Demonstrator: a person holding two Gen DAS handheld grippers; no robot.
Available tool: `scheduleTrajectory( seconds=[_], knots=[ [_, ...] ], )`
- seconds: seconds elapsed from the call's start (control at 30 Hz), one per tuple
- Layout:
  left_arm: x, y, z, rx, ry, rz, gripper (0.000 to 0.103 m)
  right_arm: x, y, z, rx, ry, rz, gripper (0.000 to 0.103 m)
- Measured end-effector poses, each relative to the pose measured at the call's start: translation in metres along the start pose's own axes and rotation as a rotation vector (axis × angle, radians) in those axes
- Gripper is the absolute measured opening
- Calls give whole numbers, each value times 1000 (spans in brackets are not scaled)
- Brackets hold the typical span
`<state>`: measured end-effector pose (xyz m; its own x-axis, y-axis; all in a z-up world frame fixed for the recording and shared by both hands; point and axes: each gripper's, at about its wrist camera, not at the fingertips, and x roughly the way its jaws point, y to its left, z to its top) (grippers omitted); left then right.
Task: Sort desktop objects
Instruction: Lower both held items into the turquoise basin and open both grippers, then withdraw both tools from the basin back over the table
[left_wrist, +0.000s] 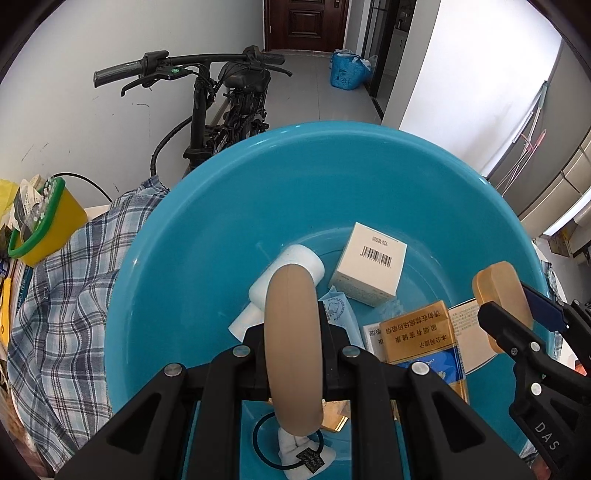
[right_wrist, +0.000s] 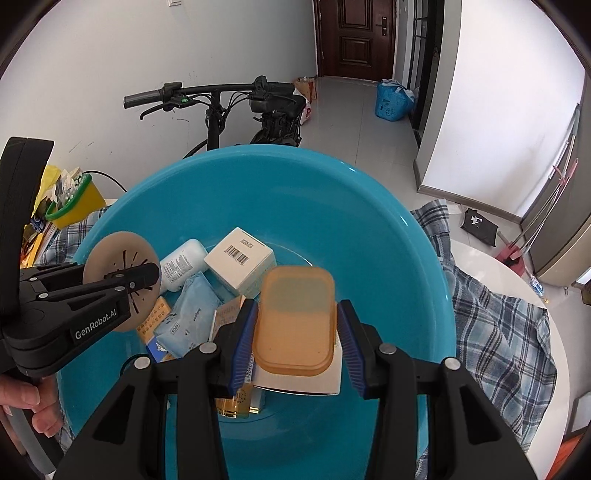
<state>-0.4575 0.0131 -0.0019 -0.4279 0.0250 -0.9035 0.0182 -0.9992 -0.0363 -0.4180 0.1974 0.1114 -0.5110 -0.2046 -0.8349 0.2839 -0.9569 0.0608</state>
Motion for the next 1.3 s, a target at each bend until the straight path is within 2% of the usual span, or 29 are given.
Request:
scheduleTrajectory(
  seconds=[0.5,0.67,0.73,0.87,0.9,0.97,1.1,1.3],
  knots=[
    [17,-2,-9,-1,55,-12,17,12,-9,-10,18,48,7,43],
    [13,-5,-10,9,33,10,18,11,-6,-11,-5,40,-3,43],
    [12,-5,-10,11,30,5,23,11,-4,-10,-12,42,4,43],
    [1,-9,-10,34,-29,-1,60,8,2,-10,-32,21,-3,64],
    [-3,-10,-11,36,-49,-3,66,6,3,-10,-32,11,-11,64],
    [-9,-10,-11,41,-74,9,73,4,4,-10,-30,2,-11,64],
    [-17,-8,-9,45,-98,46,75,0,4,-9,-25,-6,-16,64],
    [-27,0,-13,37,-136,32,75,-8,3,-8,-18,-37,-31,65]
  ],
)
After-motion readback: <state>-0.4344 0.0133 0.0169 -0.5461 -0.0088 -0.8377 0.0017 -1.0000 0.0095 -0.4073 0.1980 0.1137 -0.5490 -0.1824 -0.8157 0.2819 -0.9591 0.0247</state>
